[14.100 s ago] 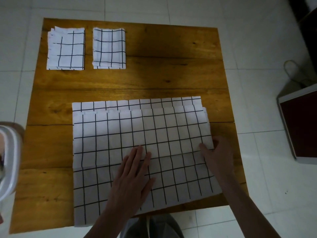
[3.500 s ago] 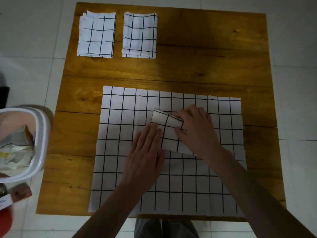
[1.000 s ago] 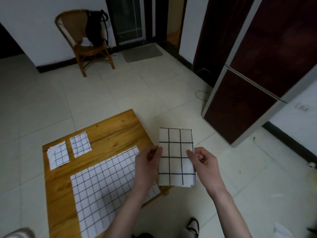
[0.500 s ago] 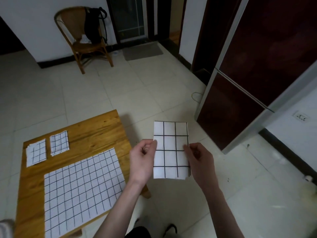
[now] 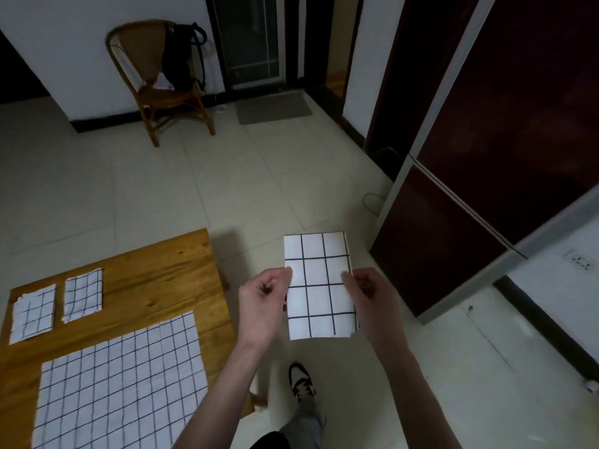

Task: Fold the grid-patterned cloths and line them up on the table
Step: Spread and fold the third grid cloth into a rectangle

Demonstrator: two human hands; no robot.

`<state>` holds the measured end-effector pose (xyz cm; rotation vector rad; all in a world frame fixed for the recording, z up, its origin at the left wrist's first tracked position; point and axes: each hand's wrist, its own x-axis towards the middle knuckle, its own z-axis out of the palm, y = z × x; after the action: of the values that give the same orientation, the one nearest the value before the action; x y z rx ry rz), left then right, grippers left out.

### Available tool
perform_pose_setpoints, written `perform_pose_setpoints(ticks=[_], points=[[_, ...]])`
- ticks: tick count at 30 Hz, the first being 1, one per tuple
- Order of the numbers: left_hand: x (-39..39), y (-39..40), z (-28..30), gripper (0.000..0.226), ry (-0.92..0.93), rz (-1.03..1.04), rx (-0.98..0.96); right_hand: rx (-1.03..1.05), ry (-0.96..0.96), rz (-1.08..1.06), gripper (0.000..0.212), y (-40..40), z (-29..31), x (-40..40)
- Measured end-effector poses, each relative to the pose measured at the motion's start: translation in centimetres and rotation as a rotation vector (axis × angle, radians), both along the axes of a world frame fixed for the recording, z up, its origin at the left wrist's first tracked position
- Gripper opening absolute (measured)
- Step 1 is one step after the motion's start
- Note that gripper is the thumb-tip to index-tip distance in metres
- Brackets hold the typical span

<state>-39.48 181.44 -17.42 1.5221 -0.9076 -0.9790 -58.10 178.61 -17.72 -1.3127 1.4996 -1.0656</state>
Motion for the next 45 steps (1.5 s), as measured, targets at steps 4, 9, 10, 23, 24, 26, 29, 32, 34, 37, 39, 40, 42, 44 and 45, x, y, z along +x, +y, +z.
perform_pose_setpoints(ticks=[4,9,10,23,24,26,29,32,34,37,39,40,42,44,45], points=[[0.9,-5.4,-0.2,0.018,0.058,0.064,0.01,0.003,-0.002,0.06,0.018,-5.7,0.3,1.0],[3.0,-12.0,-0.3,0.017,0.053,0.128,-0.01,0.029,-0.025,0.089,0.02,-13.1,0.7,3.4],[3.5,-13.1,-0.3,0.017,0.046,0.137,-0.015,0.022,-0.026,0.09,0.019,-14.4,0.8,4.0],[9.8,-24.9,-0.3,0.016,0.019,0.267,-0.033,0.033,-0.118,0.183,0.005,-27.6,0.3,11.1],[10.3,-25.6,-0.5,0.016,0.016,0.279,-0.025,0.031,-0.11,0.199,0.005,-28.5,0.0,11.5],[11.4,-27.1,-0.8,0.016,0.033,0.304,-0.028,0.034,-0.101,0.24,0.003,-30.4,-0.3,12.5],[13.0,-29.5,-0.8,0.016,0.031,0.343,-0.049,0.046,-0.133,0.287,0.003,-33.7,-0.4,14.5],[14.5,-32.3,-0.3,0.018,0.038,0.384,-0.053,0.095,-0.219,0.325,0.004,-37.7,-0.4,16.7],[15.6,-34.3,0.0,0.017,0.044,0.413,-0.047,0.119,-0.248,0.359,0.009,-40.7,-0.1,18.2],[17.3,-37.7,0.5,0.017,0.057,0.454,-0.036,0.092,-0.238,0.436,0.004,-45.1,0.1,20.4],[18.5,-40.2,0.8,0.018,0.056,0.474,-0.025,0.075,-0.217,0.483,0.009,-48.2,0.0,22.1],[19.2,-41.4,1.0,0.019,0.058,0.486,-0.022,0.075,-0.204,0.504,0.012,-49.9,-0.2,22.9],[20.5,-43.8,1.2,0.017,0.063,0.523,-0.025,0.078,-0.194,0.555,0.014,-53.0,-0.4,24.7],[21.9,-45.9,1.2,0.015,0.051,0.567,-0.022,0.081,-0.191,0.604,0.012,-55.8,-0.6,26.6],[22.6,-46.8,1.1,0.015,0.05,0.593,-0.016,0.08,-0.187,0.624,0.012,-57.0,-0.7,27.6]])
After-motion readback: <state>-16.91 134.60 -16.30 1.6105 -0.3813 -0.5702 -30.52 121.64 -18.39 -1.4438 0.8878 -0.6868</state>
